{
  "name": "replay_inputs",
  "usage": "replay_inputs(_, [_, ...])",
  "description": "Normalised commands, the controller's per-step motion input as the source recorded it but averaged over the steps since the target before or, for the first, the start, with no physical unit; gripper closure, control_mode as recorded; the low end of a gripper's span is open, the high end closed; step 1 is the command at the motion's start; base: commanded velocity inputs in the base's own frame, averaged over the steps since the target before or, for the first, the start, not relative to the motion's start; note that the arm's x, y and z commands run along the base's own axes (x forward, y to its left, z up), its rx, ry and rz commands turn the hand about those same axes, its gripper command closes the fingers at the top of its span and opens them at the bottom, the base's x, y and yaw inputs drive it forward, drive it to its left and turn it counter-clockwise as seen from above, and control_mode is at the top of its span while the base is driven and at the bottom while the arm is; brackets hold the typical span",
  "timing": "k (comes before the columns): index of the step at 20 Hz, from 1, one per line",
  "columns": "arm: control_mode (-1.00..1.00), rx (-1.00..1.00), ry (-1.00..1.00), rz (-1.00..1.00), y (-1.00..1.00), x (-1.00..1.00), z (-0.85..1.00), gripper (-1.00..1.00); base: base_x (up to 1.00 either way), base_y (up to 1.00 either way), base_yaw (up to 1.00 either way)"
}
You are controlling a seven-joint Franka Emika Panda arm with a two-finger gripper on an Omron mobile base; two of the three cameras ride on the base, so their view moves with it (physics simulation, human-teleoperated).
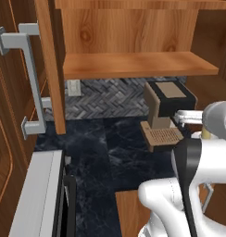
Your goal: Get the candle and the wine from the cabinet and move them to the dining counter.
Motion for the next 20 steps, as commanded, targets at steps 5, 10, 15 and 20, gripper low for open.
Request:
replay_inputs(5, [1.0,0.0,0.0,0.0,0.0,0.0,0.0,1.0,-0.72,0.0,-0.17])
replay_inputs(10, [1.0,0.0,0.0,0.0,0.0,0.0,0.0,1.0,-0.88,-0.01,-0.39])
replay_inputs(15, [1.0,0.0,0.0,0.0,0.0,0.0,0.0,1.0,-0.7,-0.02,-0.52])
replay_inputs(20, [1.0,0.0,0.0,0.0,0.0,0.0,0.0,1.0,-0.41,-0.08,-0.59])
